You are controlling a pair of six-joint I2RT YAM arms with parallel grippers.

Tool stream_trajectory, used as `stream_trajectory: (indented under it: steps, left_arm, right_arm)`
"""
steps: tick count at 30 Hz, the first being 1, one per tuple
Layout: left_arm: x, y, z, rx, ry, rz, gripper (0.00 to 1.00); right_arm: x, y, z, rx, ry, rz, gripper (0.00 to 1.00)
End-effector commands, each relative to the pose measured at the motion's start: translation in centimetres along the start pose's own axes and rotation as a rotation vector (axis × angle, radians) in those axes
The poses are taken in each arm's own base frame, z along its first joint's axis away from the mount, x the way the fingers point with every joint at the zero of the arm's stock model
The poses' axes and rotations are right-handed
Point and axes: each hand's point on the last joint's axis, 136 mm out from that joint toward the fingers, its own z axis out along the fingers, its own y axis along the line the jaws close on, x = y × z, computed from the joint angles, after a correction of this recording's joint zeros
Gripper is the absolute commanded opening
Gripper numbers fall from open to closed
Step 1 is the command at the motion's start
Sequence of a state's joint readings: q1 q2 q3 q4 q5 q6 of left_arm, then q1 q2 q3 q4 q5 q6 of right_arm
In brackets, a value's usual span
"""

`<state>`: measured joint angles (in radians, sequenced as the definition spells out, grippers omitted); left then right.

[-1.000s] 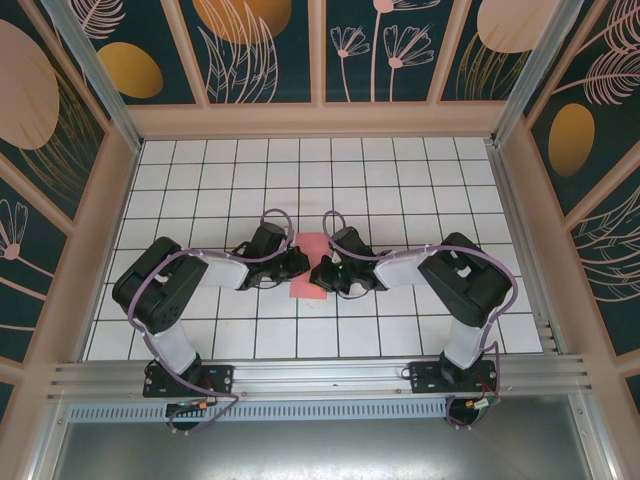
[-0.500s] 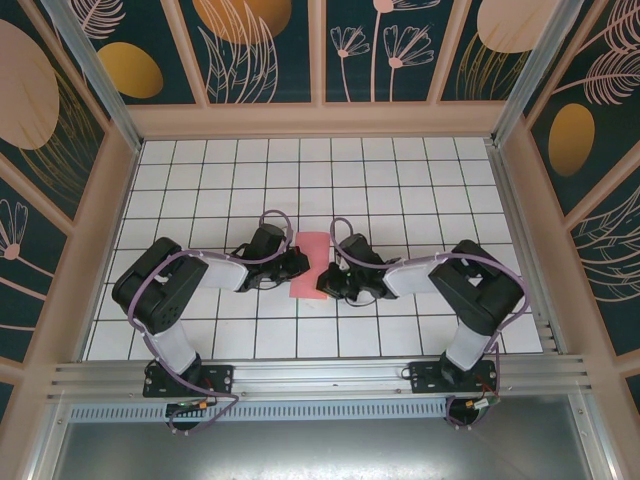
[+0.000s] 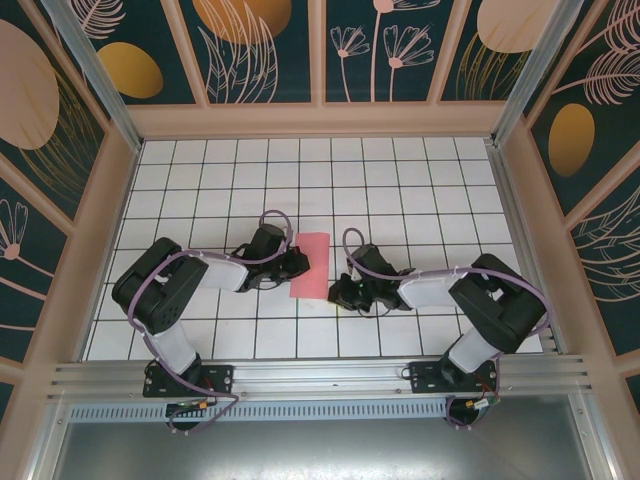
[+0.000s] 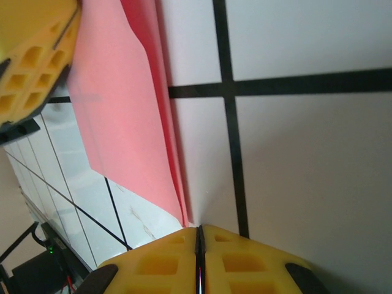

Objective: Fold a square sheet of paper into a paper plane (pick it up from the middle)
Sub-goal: Fold the triangle a second time at the center of the table.

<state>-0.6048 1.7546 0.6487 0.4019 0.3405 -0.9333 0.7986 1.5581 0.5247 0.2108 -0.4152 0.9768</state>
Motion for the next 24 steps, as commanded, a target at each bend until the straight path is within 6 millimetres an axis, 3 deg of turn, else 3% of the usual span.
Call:
stream_trajectory:
  steps: [1, 6, 8, 13, 24]
  left_arm:
    - [1.4, 4.2, 0.0, -0.15, 0.03, -0.044, 0.07]
    - [0.7, 2.4, -0.2, -0.11, 0.033, -0.022, 0.1]
    - [0.5, 1.7, -0.2, -0.092, 0.034, -0.015, 0.11]
    - [0.0, 0.6, -0.5, -0.064, 0.025, -0.008, 0.13]
    - [-0.1, 0.5, -0.7, -0.066, 0.022, -0.007, 0.15]
  right_arm:
    - [0.0, -1.5, -0.9, 0.097, -0.013, -0.004, 0.13]
    - [-2.9, 1.5, -2.0, 0.001, -0.1, -0.016, 0.18]
    - [-4.2, 2.3, -2.2, -0.038, -0.128, -0.009, 0.27]
    - [-6.0, 3.2, -1.9, -0.08, -0.144, 0.002, 0.34]
    - [-6.7, 4.2, 0.0, -0.15, -0.092, 0.005, 0.33]
